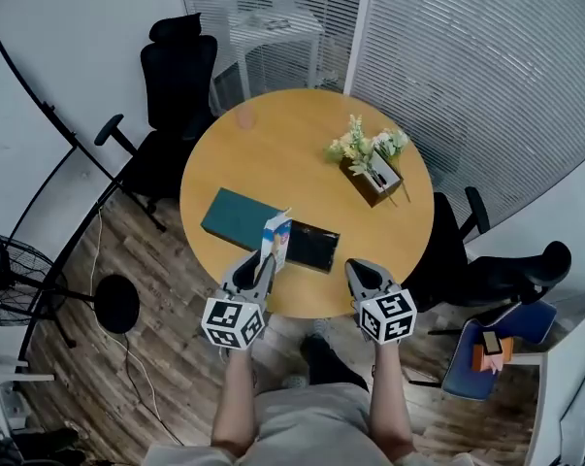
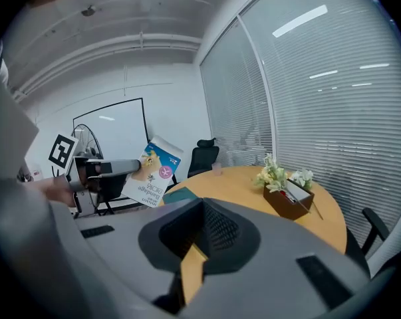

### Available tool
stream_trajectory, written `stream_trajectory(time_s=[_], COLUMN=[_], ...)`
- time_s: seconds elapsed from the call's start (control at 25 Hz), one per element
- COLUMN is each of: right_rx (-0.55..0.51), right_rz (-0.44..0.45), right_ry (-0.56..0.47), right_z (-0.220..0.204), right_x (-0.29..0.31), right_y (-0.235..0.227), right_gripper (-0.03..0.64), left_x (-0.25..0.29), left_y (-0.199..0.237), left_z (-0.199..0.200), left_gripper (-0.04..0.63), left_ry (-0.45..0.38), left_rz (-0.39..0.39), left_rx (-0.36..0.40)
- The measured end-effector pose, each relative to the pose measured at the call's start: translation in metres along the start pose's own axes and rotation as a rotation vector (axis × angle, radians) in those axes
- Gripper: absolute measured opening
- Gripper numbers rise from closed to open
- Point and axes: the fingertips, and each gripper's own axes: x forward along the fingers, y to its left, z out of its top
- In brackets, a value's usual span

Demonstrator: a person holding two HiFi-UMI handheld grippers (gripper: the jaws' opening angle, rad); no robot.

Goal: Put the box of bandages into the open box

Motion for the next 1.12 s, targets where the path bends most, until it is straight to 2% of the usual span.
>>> stream_trajectory(time_s=[0.2, 0.44, 0.6, 0.72, 0.84, 1.12], right_rx=[-0.005, 0.010, -0.002, -0.008, 0.004, 0.082], right_rz=[0.027, 0.067, 0.105, 0.128, 0.131, 0.077], right_ry=[0.017, 0.027, 0.036, 0.039, 0.038, 0.039], right_z=[0.009, 0.012, 0.016, 0.019, 0.016, 0.007], right_x=[0.026, 0.057, 0.076, 0.085, 0.087, 0.087], right_y=[-0.032, -0.057, -0.063, -0.069, -0.081, -0.105], right_gripper=[-0.002, -0.002, -0.002, -0.002, -0.002, -0.002], left_x=[0.036, 0.064, 0.080, 0.093, 0.105, 0.127], left_y=[0.010, 0.024, 0.027, 0.025, 0.021, 0.015], left_z=[-0.004, -0.029, -0.045, -0.058, -0.073, -0.099], left_gripper=[0.084, 0.084, 0.084, 0.084, 0.084, 0.084], left_ry=[0.026, 0.084, 0.135, 0.186, 0.248, 0.384], left_rz=[0.023, 0.055, 0.041, 0.008, -0.042, -0.230], left_rx=[0.001, -0.020, -0.020, 0.011, 0.074, 0.218])
